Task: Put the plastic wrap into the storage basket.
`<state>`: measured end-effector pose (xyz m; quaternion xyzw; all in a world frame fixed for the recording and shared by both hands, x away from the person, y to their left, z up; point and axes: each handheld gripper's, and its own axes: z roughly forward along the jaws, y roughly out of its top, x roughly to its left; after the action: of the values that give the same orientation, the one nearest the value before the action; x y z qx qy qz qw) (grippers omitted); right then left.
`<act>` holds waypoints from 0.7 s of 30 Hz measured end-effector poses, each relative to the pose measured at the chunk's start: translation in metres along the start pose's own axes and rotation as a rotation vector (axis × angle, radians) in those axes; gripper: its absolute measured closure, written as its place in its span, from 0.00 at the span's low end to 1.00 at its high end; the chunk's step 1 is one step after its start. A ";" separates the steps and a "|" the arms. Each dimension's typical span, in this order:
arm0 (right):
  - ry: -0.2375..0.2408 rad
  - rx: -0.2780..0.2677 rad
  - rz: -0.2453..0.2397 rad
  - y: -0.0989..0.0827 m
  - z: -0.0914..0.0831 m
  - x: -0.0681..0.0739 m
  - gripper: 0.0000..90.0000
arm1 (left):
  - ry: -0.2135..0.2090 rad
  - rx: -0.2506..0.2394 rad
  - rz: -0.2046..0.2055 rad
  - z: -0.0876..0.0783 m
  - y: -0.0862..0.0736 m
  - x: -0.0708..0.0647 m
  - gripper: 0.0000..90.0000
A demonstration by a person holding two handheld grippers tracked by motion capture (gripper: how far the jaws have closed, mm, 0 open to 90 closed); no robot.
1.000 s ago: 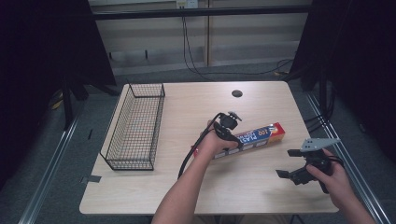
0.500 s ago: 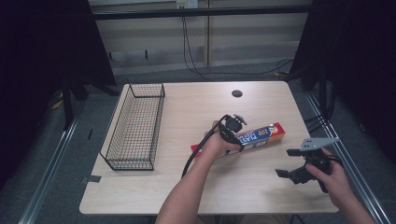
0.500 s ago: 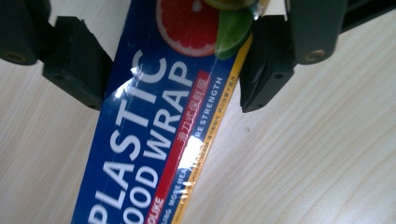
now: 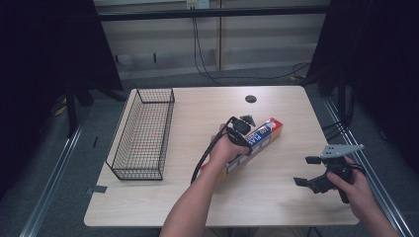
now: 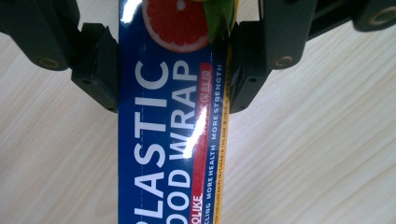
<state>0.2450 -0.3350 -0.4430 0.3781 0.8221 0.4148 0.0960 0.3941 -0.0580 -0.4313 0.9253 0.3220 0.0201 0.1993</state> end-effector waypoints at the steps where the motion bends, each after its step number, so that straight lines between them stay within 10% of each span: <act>1: -0.002 -0.001 0.000 0.000 0.000 0.000 0.03 | 0.005 0.008 -0.006 -0.002 0.000 0.001 0.48; 21: 0.003 0.001 -0.007 0.002 0.002 0.001 0.03 | 0.054 -0.012 -0.125 -0.043 -0.006 0.023 0.49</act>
<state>0.2460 -0.3321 -0.4431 0.3746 0.8237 0.4146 0.0963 0.4014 -0.0244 -0.3964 0.9013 0.3844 0.0345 0.1967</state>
